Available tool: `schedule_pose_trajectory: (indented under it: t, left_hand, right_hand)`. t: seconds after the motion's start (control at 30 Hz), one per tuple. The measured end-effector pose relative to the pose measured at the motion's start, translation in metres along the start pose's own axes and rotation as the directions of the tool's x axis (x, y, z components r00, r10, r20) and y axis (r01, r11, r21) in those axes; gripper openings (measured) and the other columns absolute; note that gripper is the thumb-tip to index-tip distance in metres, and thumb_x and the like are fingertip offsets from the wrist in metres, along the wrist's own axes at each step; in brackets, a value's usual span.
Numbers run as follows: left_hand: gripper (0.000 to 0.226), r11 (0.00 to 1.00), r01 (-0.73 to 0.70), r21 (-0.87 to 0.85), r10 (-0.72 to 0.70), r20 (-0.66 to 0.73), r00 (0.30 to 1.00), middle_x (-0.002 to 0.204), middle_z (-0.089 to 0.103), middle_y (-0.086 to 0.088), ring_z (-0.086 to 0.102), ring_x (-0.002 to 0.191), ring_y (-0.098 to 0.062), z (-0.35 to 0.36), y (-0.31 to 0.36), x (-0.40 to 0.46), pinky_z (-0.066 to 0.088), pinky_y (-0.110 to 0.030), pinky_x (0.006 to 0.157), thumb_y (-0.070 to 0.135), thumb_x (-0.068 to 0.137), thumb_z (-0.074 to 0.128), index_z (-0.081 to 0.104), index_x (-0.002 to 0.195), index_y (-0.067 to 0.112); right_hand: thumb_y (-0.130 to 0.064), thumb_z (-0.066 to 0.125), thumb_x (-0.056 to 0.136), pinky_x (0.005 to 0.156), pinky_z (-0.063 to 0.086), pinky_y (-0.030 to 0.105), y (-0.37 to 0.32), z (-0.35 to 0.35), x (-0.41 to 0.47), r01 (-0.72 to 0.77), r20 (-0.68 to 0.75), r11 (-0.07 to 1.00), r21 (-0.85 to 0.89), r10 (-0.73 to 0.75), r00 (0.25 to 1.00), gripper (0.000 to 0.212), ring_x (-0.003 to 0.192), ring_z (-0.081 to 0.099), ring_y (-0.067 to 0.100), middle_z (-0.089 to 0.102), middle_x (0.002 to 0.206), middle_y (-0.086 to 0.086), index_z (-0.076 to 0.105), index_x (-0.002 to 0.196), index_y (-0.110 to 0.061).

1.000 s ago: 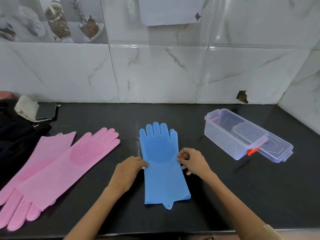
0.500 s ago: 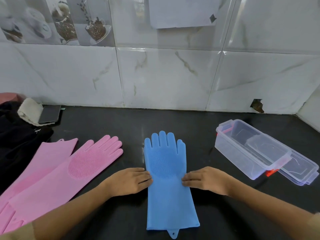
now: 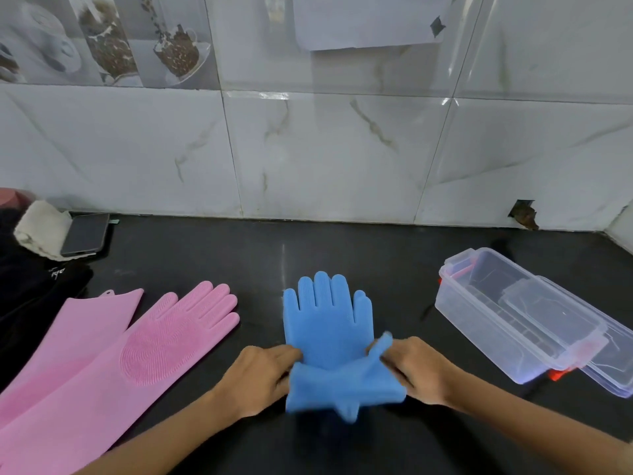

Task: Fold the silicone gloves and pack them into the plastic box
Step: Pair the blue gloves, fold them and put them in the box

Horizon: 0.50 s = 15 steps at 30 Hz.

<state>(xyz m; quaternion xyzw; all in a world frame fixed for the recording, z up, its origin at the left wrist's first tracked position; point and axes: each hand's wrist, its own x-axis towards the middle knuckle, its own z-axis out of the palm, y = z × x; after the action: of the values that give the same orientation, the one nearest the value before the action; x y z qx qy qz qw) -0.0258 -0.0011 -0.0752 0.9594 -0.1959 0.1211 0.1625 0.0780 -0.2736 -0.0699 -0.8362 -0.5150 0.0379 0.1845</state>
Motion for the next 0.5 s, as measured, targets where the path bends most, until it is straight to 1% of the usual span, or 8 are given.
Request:
schedule_pose_trajectory:
  t: [0.07, 0.1, 0.17, 0.23, 0.27, 0.37, 0.43, 0.5]
  left_hand:
    - [0.027, 0.911, 0.375, -0.17, -0.38, 0.003, 0.925, 0.053, 0.05, 0.009, 0.044, 0.046, -0.01, 0.007, 0.004, 0.01, 0.033, -0.014, 0.048, 0.04, 0.083, 0.045, 0.053, 0.064, 0.022]
    - [0.029, 0.842, 0.496, -0.212, -0.508, -0.002, 0.861, 0.05, 0.045, 0.008, 0.04, 0.045, -0.01, 0.011, 0.005, 0.015, 0.03, -0.015, 0.048, 0.038, 0.086, 0.047, 0.049, 0.062, 0.021]
    - [0.034, 0.73, 0.645, -0.225, -0.661, 0.005, 0.75, 0.051, 0.039, 0.005, 0.035, 0.046, -0.01, 0.016, 0.009, 0.026, 0.026, -0.02, 0.048, 0.034, 0.09, 0.047, 0.042, 0.059, 0.019]
    - [0.035, 0.671, 0.719, -0.181, -0.734, -0.02, 0.679, 0.054, 0.041, 0.005, 0.037, 0.05, -0.009, 0.02, 0.016, 0.033, 0.03, -0.023, 0.05, 0.033, 0.092, 0.043, 0.039, 0.06, 0.019]
    - [0.033, 0.645, 0.746, -0.166, -0.76, -0.04, 0.649, 0.055, 0.043, 0.005, 0.039, 0.052, -0.011, 0.022, 0.02, 0.034, 0.033, -0.025, 0.052, 0.032, 0.092, 0.042, 0.039, 0.062, 0.019]
    - [0.027, 0.583, 0.793, -0.177, -0.813, -0.121, 0.57, 0.061, 0.048, 0.004, 0.044, 0.055, -0.013, 0.029, 0.031, 0.034, 0.039, -0.028, 0.058, 0.028, 0.094, 0.04, 0.041, 0.068, 0.019]
    - [0.018, 0.542, 0.8, -0.258, -0.841, -0.175, 0.513, 0.077, 0.055, 0.003, 0.05, 0.063, -0.014, 0.029, 0.037, 0.035, 0.04, -0.028, 0.062, 0.028, 0.095, 0.038, 0.046, 0.082, 0.019]
    - [0.025, 0.503, 0.811, -0.3, -0.864, -0.187, 0.467, 0.1, 0.055, 0.0, 0.053, 0.072, -0.015, 0.027, 0.039, 0.038, 0.039, -0.028, 0.064, 0.037, 0.097, 0.037, 0.049, 0.105, 0.018]
  right_hand:
    - [-0.032, 0.045, 0.093, 0.061, 0.049, 0.018, -0.005, -0.003, 0.01, -0.243, -0.022, 0.938, 0.249, 0.256, 0.966, 0.019, 0.061, 0.064, 0.007, 0.063, 0.067, -0.014, 0.053, 0.076, -0.029]
    - [-0.029, 0.043, 0.094, 0.061, 0.049, 0.019, -0.005, -0.006, 0.018, -0.332, -0.018, 0.896, 0.295, 0.353, 0.935, 0.026, 0.059, 0.066, 0.008, 0.065, 0.064, -0.009, 0.05, 0.07, -0.026]
    - [-0.025, 0.04, 0.096, 0.055, 0.045, 0.023, -0.006, -0.006, 0.035, -0.474, 0.037, 0.824, 0.31, 0.488, 0.872, 0.032, 0.054, 0.065, 0.013, 0.061, 0.062, 0.0, 0.042, 0.065, -0.019]
    - [-0.023, 0.037, 0.097, 0.048, 0.037, 0.022, -0.007, -0.003, 0.05, -0.555, 0.091, 0.789, 0.264, 0.552, 0.829, 0.031, 0.048, 0.054, 0.012, 0.048, 0.063, 0.002, 0.037, 0.066, -0.018]
    - [-0.023, 0.036, 0.097, 0.048, 0.033, 0.02, -0.007, 0.001, 0.054, -0.563, 0.095, 0.807, 0.179, 0.556, 0.826, 0.029, 0.05, 0.047, 0.01, 0.044, 0.065, -0.001, 0.036, 0.068, -0.019]
    - [-0.022, 0.034, 0.099, 0.058, 0.036, 0.02, -0.008, 0.012, 0.058, -0.537, 0.035, 0.84, -0.078, 0.54, 0.841, 0.015, 0.06, 0.041, 0.011, 0.045, 0.079, -0.003, 0.044, 0.089, -0.018]
    - [-0.023, 0.032, 0.099, 0.06, 0.04, 0.025, -0.009, 0.018, 0.057, -0.544, -0.029, 0.829, -0.13, 0.546, 0.838, 0.013, 0.063, 0.044, 0.012, 0.047, 0.081, -0.004, 0.044, 0.098, -0.018]
    - [-0.025, 0.029, 0.099, 0.057, 0.039, 0.027, -0.011, 0.02, 0.056, -0.587, -0.106, 0.805, -0.087, 0.578, 0.809, 0.013, 0.059, 0.044, 0.013, 0.047, 0.072, -0.005, 0.038, 0.092, -0.02]
